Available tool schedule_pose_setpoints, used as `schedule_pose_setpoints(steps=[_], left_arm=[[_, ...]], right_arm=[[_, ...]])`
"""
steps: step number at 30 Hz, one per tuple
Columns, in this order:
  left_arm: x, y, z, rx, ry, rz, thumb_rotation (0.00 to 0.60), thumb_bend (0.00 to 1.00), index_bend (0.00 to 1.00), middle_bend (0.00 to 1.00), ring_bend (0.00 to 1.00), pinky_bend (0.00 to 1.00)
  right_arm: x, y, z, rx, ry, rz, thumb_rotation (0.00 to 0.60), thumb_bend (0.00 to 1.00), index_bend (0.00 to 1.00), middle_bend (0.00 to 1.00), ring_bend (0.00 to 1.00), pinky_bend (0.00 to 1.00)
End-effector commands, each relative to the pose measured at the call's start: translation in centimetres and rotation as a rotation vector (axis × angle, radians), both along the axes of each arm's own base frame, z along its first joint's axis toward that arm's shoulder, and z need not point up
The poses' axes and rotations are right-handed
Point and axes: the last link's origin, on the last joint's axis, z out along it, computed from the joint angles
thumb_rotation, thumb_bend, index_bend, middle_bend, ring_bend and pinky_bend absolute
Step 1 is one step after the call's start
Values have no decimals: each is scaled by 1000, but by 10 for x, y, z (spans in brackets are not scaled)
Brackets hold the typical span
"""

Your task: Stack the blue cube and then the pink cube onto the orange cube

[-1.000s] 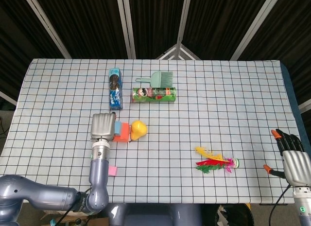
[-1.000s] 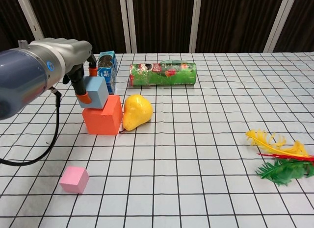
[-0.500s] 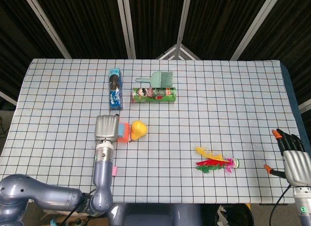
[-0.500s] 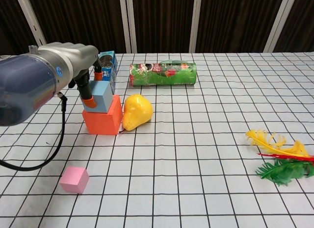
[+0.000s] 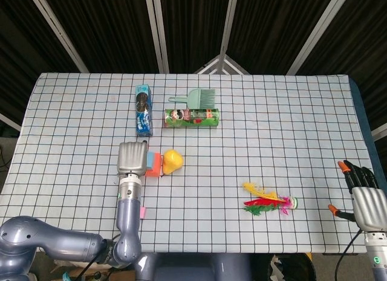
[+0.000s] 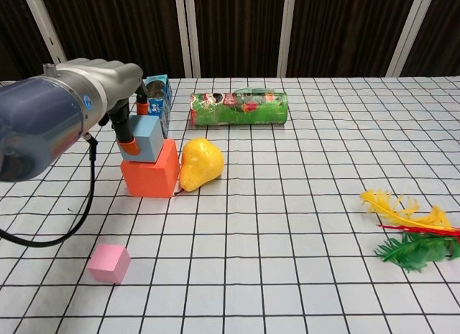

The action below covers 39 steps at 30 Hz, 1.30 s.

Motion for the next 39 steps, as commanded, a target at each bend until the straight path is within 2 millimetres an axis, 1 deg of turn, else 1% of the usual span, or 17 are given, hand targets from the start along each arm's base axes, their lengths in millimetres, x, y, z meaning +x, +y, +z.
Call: schedule_pose_setpoints(steps=[1,18,28,30,37,39], left_arm=[[0,0,-1,0,-2,1,600,266,514,786,708,850],[-1,1,-3,-4,1,1,600,268,512,786,708,849],[-2,2,-4,-12,10,8,600,258,477,781,707,847],[-2,2,-4,-11,11,7,600,243,443,778,707,844],[-3,2,-4,-22,28,5,600,161,221,759,697,837],[-2,2,-3,-24,29,-1,600,153,187,756,697,837]], right_arm=[[0,0,0,-1,1,0,600,173,42,84,108,81],[0,0,0,1,-1,-2,600,173,42,84,108,80],[0,0,0,2,0,-4,600,173,42,84,108,80],[-1,0,0,2,1,-6,600,173,42,84,108,80],[-1,0,-1,2,0,-10,600,173,42,84,108,80],[-1,0,-1,3,-2,-13,600,173,42,84,108,79]])
